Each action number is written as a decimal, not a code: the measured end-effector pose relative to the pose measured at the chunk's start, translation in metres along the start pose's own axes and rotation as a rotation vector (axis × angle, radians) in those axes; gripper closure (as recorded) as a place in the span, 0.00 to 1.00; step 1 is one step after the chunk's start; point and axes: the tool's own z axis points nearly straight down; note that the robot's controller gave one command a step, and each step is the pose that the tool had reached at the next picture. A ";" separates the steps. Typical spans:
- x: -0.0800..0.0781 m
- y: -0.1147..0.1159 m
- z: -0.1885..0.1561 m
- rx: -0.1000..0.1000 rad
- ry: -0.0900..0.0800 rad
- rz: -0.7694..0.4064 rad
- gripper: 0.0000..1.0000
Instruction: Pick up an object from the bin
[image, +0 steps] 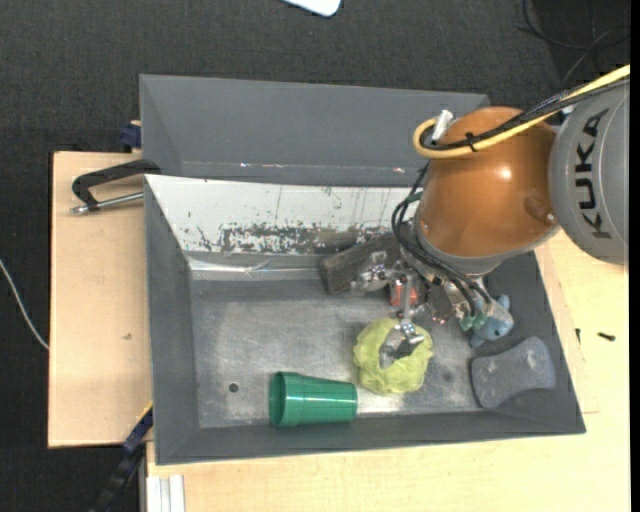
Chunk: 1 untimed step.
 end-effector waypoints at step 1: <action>0.007 -0.003 -0.068 0.000 -0.001 -0.005 0.00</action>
Offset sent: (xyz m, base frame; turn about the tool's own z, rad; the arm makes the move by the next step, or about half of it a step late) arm -0.0077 -0.0324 -0.1465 -0.1458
